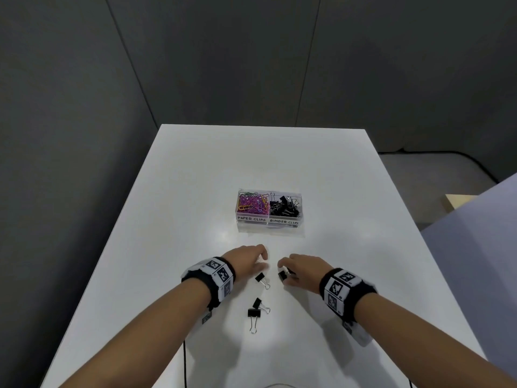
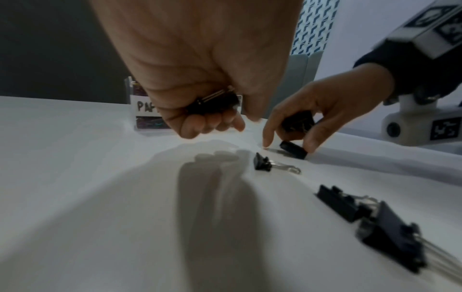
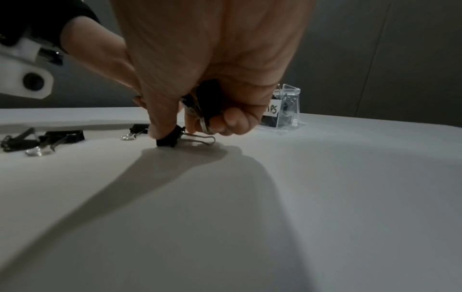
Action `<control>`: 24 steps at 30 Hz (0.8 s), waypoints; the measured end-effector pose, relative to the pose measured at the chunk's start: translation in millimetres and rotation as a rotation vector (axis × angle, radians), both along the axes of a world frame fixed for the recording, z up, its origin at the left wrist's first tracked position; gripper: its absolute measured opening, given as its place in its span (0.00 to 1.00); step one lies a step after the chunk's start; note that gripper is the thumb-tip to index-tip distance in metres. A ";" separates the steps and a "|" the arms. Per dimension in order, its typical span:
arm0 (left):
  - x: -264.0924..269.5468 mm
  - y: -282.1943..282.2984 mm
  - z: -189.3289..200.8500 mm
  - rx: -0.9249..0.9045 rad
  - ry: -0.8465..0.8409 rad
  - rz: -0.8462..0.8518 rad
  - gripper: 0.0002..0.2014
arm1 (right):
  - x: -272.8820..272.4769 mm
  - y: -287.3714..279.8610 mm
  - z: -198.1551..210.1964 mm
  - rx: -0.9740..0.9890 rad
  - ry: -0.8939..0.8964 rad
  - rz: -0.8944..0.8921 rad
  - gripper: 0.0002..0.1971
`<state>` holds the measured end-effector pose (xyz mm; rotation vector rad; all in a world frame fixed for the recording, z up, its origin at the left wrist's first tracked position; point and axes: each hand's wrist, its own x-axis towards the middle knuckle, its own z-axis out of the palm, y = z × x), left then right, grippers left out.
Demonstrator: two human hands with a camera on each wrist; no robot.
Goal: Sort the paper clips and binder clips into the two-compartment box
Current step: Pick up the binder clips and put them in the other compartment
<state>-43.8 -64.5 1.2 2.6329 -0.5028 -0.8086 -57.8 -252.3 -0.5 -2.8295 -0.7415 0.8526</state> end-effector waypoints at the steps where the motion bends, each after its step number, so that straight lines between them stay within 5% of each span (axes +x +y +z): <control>1: -1.3 -2.6 0.3 0.022 0.019 -0.036 0.17 | -0.4 -0.3 0.2 0.008 -0.004 -0.008 0.20; 6: -6.0 -7.8 -9.2 0.136 0.029 -0.199 0.19 | -4.0 0.9 -0.5 0.033 -0.003 -0.060 0.17; 19: -18.9 22.6 -12.7 0.065 0.000 -0.087 0.06 | -20.6 8.2 -3.7 -0.022 -0.038 -0.127 0.13; 24: -22.9 33.3 -11.1 0.067 -0.003 -0.021 0.14 | -32.3 22.7 3.8 0.030 -0.013 -0.074 0.16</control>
